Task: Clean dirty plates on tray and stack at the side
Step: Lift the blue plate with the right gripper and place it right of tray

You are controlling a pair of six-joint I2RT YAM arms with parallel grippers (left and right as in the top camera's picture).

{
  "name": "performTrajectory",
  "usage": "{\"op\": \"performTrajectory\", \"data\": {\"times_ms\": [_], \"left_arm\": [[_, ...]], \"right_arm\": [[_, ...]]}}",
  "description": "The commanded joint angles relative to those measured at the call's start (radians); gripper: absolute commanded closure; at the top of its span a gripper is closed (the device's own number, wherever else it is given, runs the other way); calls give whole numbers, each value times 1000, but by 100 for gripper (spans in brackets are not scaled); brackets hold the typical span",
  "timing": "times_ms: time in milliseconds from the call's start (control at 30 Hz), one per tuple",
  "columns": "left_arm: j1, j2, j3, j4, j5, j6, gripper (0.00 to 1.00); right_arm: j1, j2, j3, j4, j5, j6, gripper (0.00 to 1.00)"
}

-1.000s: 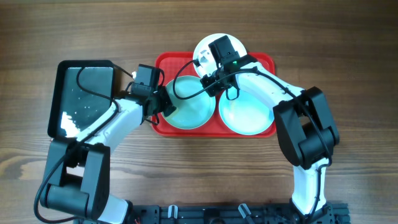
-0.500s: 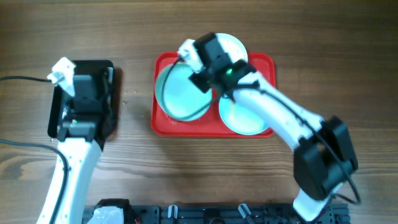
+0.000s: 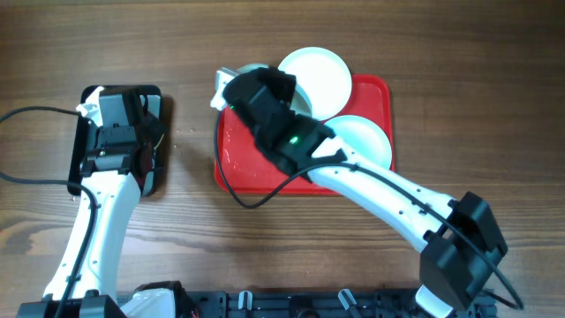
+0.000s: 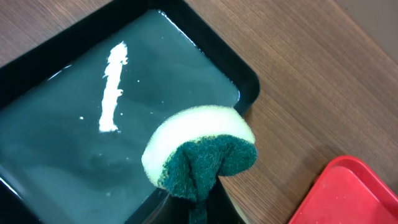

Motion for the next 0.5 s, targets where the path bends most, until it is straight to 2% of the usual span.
{"op": "performTrajectory", "data": {"times_ms": [0,100,200,267,333,467], "left_arm": [[7,2,1,4,2,-9,96],[7,2,1,7,2,-9,96],[7,2,1,6,2,-9,96],[7,2,1,7,2,-10,96],[7,2,1,8,2,-10,96],[7,2,1,11,2,-10,96]], "right_arm": [[-181,-9,0,-116,-596,428,96],[-482,-9,0,-104,-937,651,96],[-794,-9,0,-145,-989,917,96],[-993,-5,0,-255,-983,955,96],[-1125,22,0,-306,-905,956,96],[-1220,126,0,-316,-825,956,96]]}}
